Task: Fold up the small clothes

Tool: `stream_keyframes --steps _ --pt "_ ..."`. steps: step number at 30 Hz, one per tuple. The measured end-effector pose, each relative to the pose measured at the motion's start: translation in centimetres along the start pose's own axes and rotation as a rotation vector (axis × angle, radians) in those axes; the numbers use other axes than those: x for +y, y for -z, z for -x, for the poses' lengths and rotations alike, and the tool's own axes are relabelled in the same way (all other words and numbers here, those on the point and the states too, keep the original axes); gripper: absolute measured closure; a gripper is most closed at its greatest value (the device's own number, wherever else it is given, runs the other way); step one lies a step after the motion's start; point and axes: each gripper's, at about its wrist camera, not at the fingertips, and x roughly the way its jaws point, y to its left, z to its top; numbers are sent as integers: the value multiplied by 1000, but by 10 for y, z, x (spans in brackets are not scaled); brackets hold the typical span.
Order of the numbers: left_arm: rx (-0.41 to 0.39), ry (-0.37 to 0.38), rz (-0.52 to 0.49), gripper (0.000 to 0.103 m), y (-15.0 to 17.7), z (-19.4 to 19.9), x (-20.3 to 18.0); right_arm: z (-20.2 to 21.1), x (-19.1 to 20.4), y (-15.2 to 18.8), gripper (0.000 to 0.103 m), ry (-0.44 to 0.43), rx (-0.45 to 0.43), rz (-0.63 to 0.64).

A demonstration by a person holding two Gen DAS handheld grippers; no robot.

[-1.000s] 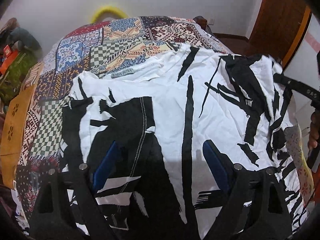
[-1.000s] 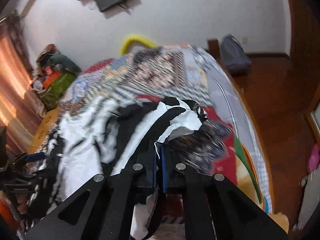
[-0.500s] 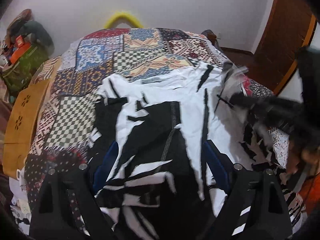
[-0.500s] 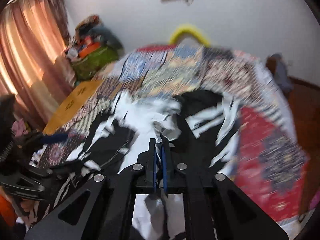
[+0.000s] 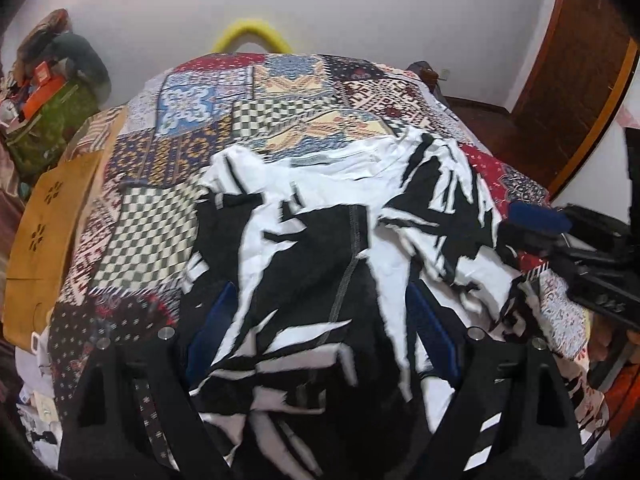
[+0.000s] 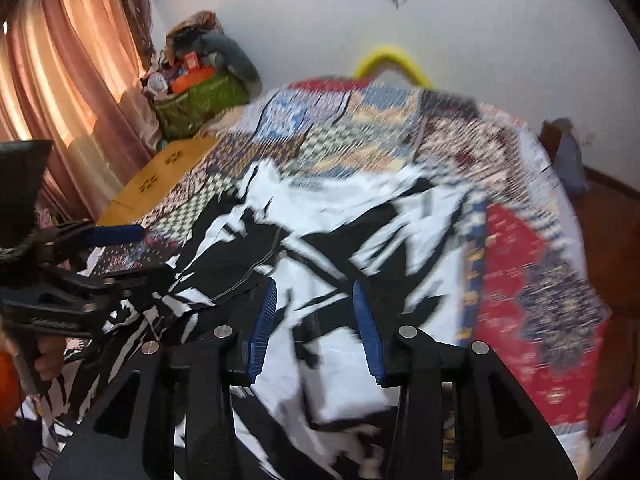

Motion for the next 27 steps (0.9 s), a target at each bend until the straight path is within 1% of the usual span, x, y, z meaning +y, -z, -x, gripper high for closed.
stream_keyframes --steps 4,6,7,8,9,10,12,14,15,16,17,18,20,22,23,27 --pt "28 49 2 17 -13 -22 -15 16 -27 0 67 90 -45 -3" --pt "64 84 21 17 -20 -41 -22 15 -44 4 67 128 -45 -20" --pt "80 101 32 17 -22 -50 -25 13 -49 5 67 133 -38 -32" --pt "104 128 47 22 -24 -60 -28 9 -57 7 67 136 -27 -47" --pt "131 152 64 33 -26 -71 -31 5 -63 11 67 139 -19 -60" --pt "154 169 77 39 -27 -80 -34 2 -67 14 67 139 -12 -69" --pt "197 199 97 67 -30 -99 -39 -7 -75 21 67 128 9 -80" --pt "203 200 114 80 -33 -109 -43 -14 -76 27 67 112 28 -82" --pt "184 191 115 89 -34 -110 -45 -19 -76 29 67 97 41 -79" --pt "166 187 110 95 -35 -108 -46 -22 -75 32 67 90 51 -75" --pt "145 182 101 99 -36 -105 -47 -25 -74 34 67 85 61 -68" --pt "120 168 92 100 -37 -102 -48 -29 -73 35 67 88 63 -56" --pt "80 115 69 101 -37 -97 -47 -31 -72 38 67 91 56 -39" --pt "66 62 46 101 -37 -96 -46 -33 -72 40 67 91 56 -38" --pt "72 46 44 101 -37 -99 -45 -33 -73 41 67 92 55 -38" --pt "97 55 51 99 -38 -100 -41 -32 -70 40 67 111 56 -27"
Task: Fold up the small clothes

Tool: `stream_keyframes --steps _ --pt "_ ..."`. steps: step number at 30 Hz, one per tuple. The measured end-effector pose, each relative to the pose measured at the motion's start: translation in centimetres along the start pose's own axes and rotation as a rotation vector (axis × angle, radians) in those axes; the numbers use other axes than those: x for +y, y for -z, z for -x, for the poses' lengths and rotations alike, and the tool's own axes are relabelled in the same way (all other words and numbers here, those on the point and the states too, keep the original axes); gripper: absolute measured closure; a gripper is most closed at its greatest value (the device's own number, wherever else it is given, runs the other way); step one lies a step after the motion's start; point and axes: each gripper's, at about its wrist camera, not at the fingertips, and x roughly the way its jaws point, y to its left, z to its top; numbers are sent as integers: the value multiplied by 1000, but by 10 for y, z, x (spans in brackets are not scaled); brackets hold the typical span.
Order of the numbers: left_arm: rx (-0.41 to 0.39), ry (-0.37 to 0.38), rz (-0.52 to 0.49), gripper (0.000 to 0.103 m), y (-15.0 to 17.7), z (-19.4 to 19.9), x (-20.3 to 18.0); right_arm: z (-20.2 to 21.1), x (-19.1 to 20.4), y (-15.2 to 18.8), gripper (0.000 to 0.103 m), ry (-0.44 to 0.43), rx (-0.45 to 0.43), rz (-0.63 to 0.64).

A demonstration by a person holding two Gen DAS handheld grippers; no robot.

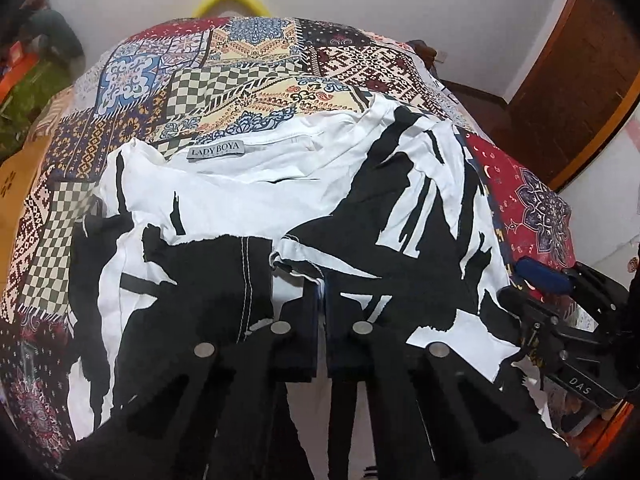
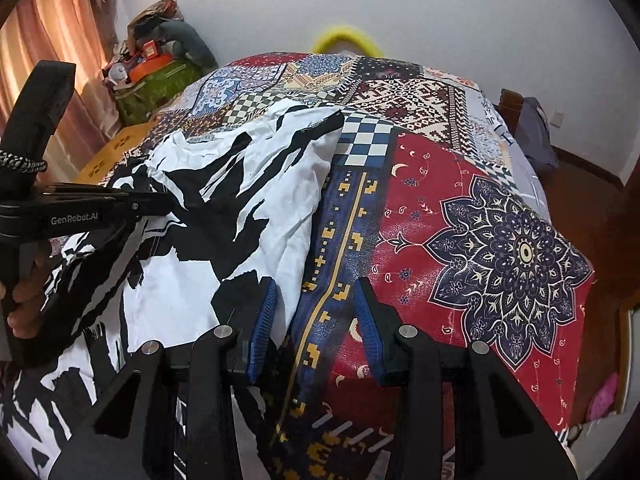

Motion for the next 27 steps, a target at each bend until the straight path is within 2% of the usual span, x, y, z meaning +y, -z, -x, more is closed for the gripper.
stream_keyframes --steps 1,2,4,5,6,7,9,11,15,17,22,24,27 --pt "-1 3 6 99 0 2 0 4 2 -1 67 -5 -10 -7" --pt "2 13 15 93 0 6 0 7 3 -1 67 -16 -23 -11" --pt "12 57 25 73 5 12 -2 12 9 -1 67 -19 -34 6" --pt "9 68 20 59 9 15 -4 12 12 0 67 -15 -33 19" --pt "5 71 0 51 13 16 -8 11 15 1 67 -11 -29 37" --pt "4 60 -25 51 16 16 -12 9 18 2 67 -5 -20 51" --pt "21 -22 -99 51 24 11 -20 3 21 6 66 14 5 64" --pt "46 -66 -140 51 31 4 -23 2 24 11 63 38 3 78" --pt "76 -104 -189 50 43 6 -21 9 28 17 53 67 13 104" --pt "84 -120 -202 50 48 12 -17 14 30 20 51 83 26 119" --pt "61 -122 -146 49 61 49 7 36 34 30 50 91 38 122" --pt "32 -125 -112 42 69 73 22 50 38 34 50 95 25 122" --pt "-16 -153 -84 38 83 107 42 76 45 41 46 100 -3 125"
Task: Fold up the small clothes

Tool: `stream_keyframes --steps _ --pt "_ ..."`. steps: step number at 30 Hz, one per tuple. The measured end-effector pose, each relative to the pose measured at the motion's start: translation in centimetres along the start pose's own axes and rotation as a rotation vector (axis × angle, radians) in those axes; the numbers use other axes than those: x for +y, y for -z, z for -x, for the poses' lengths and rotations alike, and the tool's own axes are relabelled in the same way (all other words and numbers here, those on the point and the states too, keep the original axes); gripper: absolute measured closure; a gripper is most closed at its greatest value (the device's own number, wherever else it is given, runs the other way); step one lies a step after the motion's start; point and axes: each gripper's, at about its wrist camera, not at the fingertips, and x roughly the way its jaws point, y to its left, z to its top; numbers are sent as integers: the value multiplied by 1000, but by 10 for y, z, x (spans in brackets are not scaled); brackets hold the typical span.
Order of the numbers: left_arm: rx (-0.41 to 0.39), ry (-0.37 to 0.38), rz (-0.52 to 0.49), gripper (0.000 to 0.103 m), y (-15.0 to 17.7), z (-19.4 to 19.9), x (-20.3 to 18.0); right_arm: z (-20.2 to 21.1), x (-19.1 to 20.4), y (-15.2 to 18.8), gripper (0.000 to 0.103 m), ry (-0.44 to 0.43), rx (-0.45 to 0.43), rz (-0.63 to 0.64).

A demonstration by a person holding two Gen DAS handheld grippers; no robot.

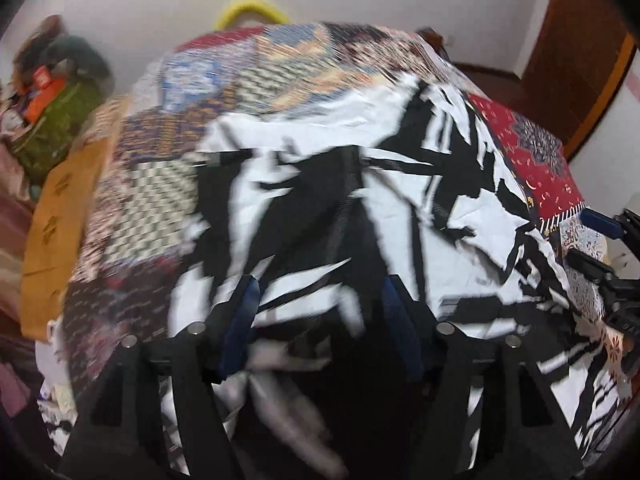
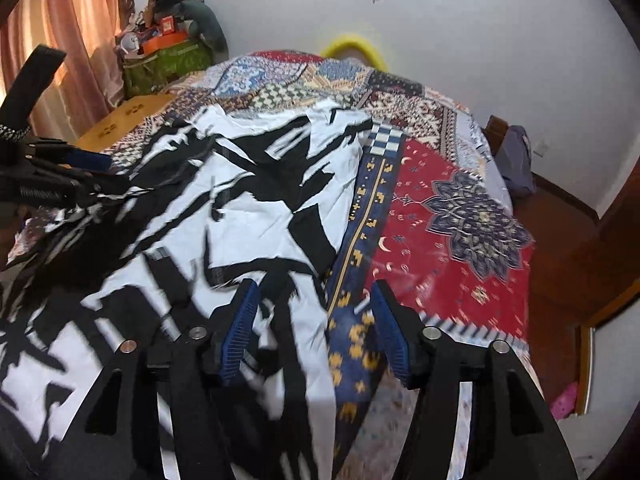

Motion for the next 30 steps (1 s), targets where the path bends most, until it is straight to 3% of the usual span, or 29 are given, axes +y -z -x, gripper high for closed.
stream_keyframes --steps 3,8,14,20,26,27,28,29,30 --pt "-17 -15 41 35 21 28 26 25 5 7 46 2 -29 -5" --pt "-32 -40 104 28 63 59 63 54 11 23 33 3 -55 -33" --pt "21 -58 156 27 116 65 97 54 10 62 32 6 17 -102" --pt "117 38 260 27 163 51 112 39 -8 115 32 -24 137 -249" --pt "144 91 265 27 190 51 101 39 -22 138 32 -77 175 -333" --pt "143 101 263 27 192 52 99 40 -22 139 34 -95 174 -338" --pt "136 104 253 28 194 53 96 40 -21 139 44 -116 171 -346" --pt "124 96 233 32 195 55 90 40 -20 140 49 -138 170 -352" --pt "117 102 218 44 193 57 86 39 -19 141 62 -164 170 -360"
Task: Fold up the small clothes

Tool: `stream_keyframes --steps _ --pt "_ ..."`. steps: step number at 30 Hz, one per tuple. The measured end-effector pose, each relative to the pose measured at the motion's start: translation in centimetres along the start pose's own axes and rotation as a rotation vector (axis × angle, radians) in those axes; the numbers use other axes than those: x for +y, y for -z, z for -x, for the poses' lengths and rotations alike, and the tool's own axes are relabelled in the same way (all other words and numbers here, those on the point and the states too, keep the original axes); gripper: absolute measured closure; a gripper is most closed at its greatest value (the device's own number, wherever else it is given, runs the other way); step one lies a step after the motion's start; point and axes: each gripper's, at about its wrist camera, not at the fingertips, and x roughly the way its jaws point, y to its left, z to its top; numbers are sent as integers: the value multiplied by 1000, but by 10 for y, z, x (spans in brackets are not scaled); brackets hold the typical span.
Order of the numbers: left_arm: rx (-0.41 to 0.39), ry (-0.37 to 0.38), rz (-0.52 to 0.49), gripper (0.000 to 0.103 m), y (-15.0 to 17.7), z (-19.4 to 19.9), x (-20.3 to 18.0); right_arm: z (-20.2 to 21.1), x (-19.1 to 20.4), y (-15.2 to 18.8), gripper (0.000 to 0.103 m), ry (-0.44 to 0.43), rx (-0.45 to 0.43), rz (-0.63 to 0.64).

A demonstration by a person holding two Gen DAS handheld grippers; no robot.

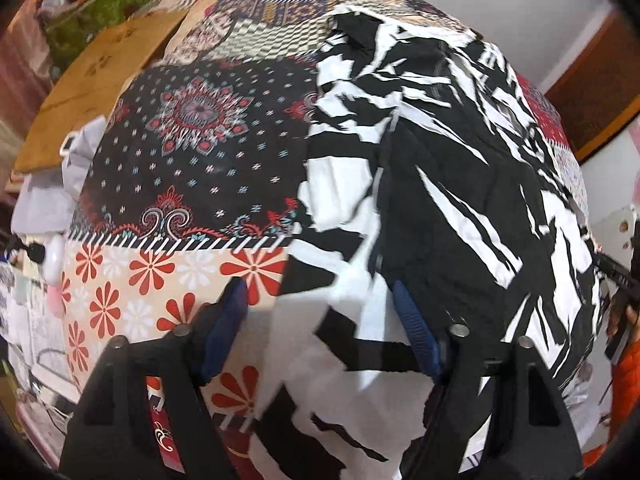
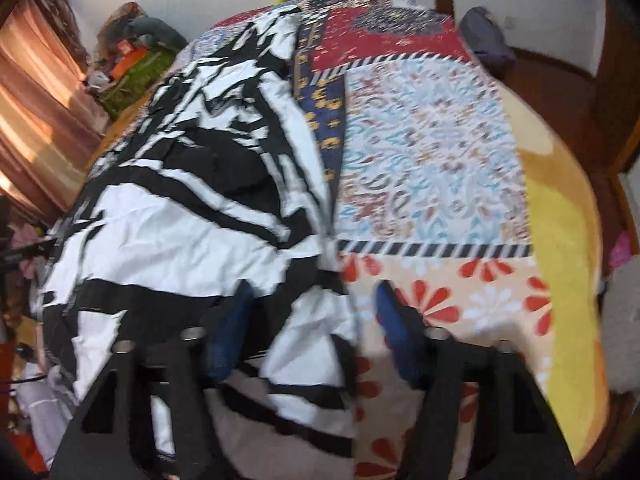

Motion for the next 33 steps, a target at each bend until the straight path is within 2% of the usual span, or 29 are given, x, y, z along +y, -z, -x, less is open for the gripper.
stream_keyframes --steps 1,3,5,10,16,21,25,29,33 --pt "-3 14 -11 53 0 1 -3 -1 2 0 74 -25 3 -6" --pt "-4 17 -27 87 -2 3 -10 -2 8 -1 91 -65 7 -7" --pt "-9 -2 -42 95 -7 6 -15 -1 16 -3 94 -80 1 8" --pt "-107 28 -41 96 -29 34 -22 18 41 -20 96 -126 -74 81" --pt "-220 68 -19 96 -95 62 -26 40 67 -71 96 -185 -176 149" --pt "-271 11 -8 96 -153 51 -23 40 77 -121 96 -154 -248 187" --pt "-226 -57 36 96 -188 8 -5 11 61 -157 96 -72 -242 158" --pt "-109 -91 101 96 -201 -55 24 -32 33 -175 96 21 -172 104" --pt "-13 -51 141 94 -192 -96 39 -62 16 -173 96 47 -103 75"
